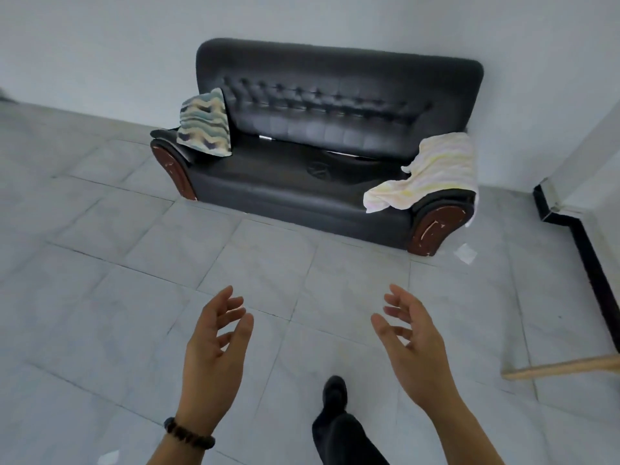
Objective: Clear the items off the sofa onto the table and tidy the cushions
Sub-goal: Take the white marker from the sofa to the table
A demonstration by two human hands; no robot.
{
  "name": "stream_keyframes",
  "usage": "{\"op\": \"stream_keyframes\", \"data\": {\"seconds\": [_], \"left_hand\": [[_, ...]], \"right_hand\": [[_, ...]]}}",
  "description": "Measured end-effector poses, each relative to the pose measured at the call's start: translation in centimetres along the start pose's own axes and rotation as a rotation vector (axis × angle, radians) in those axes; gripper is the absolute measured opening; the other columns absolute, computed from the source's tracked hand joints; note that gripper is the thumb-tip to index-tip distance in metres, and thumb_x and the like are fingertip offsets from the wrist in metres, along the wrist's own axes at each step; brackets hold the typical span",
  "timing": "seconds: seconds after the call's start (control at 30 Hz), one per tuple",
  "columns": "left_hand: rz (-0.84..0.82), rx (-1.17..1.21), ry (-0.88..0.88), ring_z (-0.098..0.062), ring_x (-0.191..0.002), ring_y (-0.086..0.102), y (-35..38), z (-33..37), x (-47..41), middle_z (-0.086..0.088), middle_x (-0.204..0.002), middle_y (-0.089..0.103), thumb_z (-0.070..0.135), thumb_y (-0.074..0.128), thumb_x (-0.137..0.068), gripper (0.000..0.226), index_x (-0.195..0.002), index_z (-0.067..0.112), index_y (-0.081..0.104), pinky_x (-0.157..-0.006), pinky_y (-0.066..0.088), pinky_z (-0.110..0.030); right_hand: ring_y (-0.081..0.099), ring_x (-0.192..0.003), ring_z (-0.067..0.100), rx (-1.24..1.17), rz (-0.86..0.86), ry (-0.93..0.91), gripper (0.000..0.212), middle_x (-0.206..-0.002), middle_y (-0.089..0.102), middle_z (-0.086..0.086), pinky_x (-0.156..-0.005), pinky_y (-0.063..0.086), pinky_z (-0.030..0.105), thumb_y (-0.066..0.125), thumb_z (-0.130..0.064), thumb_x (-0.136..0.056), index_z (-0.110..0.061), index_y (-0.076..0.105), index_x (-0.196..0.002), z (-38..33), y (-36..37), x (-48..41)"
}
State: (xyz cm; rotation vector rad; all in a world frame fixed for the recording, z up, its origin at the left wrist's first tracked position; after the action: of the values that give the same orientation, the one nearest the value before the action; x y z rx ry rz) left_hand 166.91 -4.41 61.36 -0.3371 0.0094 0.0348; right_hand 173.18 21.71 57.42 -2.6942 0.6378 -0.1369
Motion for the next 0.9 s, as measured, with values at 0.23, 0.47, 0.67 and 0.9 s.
{"op": "stream_keyframes", "data": {"seconds": [0.23,0.47,0.67,0.9], "left_hand": [[0.017,-0.089,-0.019,-0.004,-0.11,0.061,1.7,-1.8,-18.5,0.012,-0.12,0.062,0.019,0.061,-0.092,0.041,-0.131,0.03,0.05,-0.082,0.047,-0.02],[0.119,-0.101,0.004,-0.002,-0.11,0.06,0.1,2.6,-38.3,0.012,-0.12,0.063,0.02,0.06,-0.093,0.042,-0.133,0.028,0.05,-0.082,0.046,-0.021],[0.192,-0.044,-0.069,-0.004,-0.109,0.06,0.0,1.4,-50.4,0.011,-0.12,0.063,0.02,0.06,-0.093,0.043,-0.134,0.026,0.05,-0.082,0.046,-0.021],[0.166,-0.027,-0.12,-0.007,-0.11,0.06,1.2,-3.0,-69.5,0.013,-0.119,0.062,0.022,0.059,-0.092,0.04,-0.131,0.028,0.051,-0.081,0.045,-0.019]], "right_hand": [[0.053,-0.113,-0.008,-0.009,-0.072,0.012,0.053,-0.128,0.053,-0.025,-0.09,0.051,0.017,0.062,-0.042,-0.09,-0.035,0.043,-0.139,0.1,10.2,-17.1],[0.055,-0.111,-0.003,0.016,-0.15,-0.053,0.045,-0.128,0.053,-0.019,-0.088,0.046,0.011,0.057,-0.044,-0.092,-0.039,0.041,-0.134,-7.8,17.6,-37.4],[0.053,-0.113,-0.006,0.049,-0.283,-0.061,0.046,-0.125,0.047,-0.033,-0.09,0.047,0.012,0.058,-0.046,-0.093,-0.048,0.036,-0.134,-11.2,25.1,-49.8],[0.055,-0.114,-0.002,0.056,-0.257,0.025,0.048,-0.127,0.054,-0.021,-0.095,0.051,0.022,0.064,-0.032,-0.095,-0.04,0.043,-0.137,-11.1,34.3,-65.6]]}}
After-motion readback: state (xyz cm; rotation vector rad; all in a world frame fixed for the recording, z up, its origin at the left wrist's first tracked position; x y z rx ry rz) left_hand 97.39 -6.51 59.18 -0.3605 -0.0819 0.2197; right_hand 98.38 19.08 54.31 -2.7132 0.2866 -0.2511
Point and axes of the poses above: each hand's wrist, its own x-axis away from the middle knuckle, its own y-axis out of the palm, z = x × y, the point moved 1 cm from there along -x, towards the middle knuckle
